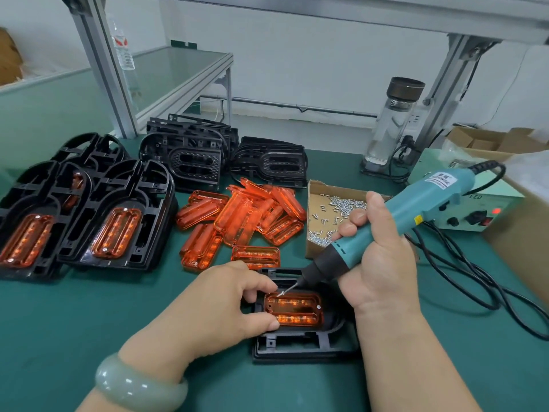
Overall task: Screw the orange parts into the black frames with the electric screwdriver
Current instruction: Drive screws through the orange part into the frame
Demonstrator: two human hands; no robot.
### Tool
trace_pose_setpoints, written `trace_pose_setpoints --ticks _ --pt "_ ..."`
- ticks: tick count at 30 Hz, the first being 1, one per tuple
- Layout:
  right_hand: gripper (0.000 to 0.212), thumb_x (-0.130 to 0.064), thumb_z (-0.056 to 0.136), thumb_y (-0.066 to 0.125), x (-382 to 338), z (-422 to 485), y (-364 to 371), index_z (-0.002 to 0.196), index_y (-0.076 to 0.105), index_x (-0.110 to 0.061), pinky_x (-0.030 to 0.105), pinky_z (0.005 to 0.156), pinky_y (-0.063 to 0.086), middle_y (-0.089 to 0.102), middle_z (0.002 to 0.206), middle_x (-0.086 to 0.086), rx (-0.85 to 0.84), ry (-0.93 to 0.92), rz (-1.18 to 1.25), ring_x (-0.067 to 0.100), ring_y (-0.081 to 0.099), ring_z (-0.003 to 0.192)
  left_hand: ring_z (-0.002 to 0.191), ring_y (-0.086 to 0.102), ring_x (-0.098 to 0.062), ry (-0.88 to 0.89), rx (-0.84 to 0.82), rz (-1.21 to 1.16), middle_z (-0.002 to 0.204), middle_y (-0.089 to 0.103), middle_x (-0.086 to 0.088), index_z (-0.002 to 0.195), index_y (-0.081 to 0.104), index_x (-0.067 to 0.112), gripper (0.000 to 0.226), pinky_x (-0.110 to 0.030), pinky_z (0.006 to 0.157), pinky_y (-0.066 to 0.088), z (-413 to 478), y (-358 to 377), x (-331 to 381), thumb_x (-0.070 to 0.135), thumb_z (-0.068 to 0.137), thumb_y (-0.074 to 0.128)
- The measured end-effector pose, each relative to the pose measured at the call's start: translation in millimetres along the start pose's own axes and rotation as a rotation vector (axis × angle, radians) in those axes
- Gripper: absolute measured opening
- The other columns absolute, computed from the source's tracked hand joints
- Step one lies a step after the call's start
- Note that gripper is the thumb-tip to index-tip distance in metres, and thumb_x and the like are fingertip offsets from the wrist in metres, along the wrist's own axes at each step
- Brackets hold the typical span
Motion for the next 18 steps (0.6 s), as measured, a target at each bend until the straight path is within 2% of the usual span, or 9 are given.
trace_pose_setpoints --ticks 4,7,10,18 --pt "0.02 -0.027 0.076 0.068 0.0 -3.1 9.2 0.086 0.052 -0.021 0.02 0.049 0.045 0.051 0.059 -0.006 -0.078 -0.037 -0.049 0.007 0.049 0.047 0.072 0.05 0.01 0.001 0.009 -0.035 0.078 0.053 0.015 0.084 0.057 0.056 0.034 -0.009 0.062 0.037 0.3 -0.8 0.4 0.048 0.062 0.081" --pt "0.017 -0.023 0.082 0.07 0.3 -4.8 12.7 0.088 0.054 -0.02 0.021 0.049 0.045 0.051 0.059 -0.005 -0.122 -0.07 -0.09 0.009 0.049 0.047 0.068 0.05 0.009 0.003 0.021 -0.054 0.075 0.053 0.015 0.086 0.06 0.052 0.033 -0.008 0.062 0.038 0.6 -1.0 -0.4 0.046 0.062 0.082" --pt "0.01 -0.021 0.081 0.064 0.3 -6.0 14.4 0.086 0.056 -0.02 0.021 0.049 0.045 0.052 0.059 -0.004 -0.138 -0.095 -0.114 0.009 0.049 0.047 0.068 0.051 0.008 0.006 0.024 -0.061 0.073 0.053 0.015 0.087 0.06 0.049 0.032 -0.007 0.061 0.037 0.3 -0.9 -0.5 0.046 0.062 0.081" --pt "0.006 -0.02 0.084 0.061 2.2 -7.4 21.2 0.088 0.058 -0.021 0.022 0.051 0.043 0.05 0.06 -0.004 -0.187 -0.122 -0.165 0.01 0.047 0.049 0.066 0.05 0.009 0.01 0.007 -0.053 0.071 0.054 0.013 0.093 0.062 0.043 0.032 -0.008 0.062 0.038 -0.5 -0.8 0.6 0.044 0.066 0.08"
Point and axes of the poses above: each hand's wrist, its own z-axis towards the middle knuckle, its own y-axis out of the palm, x = y × z, the point moved 7 cm from there along z, towards the middle knuckle
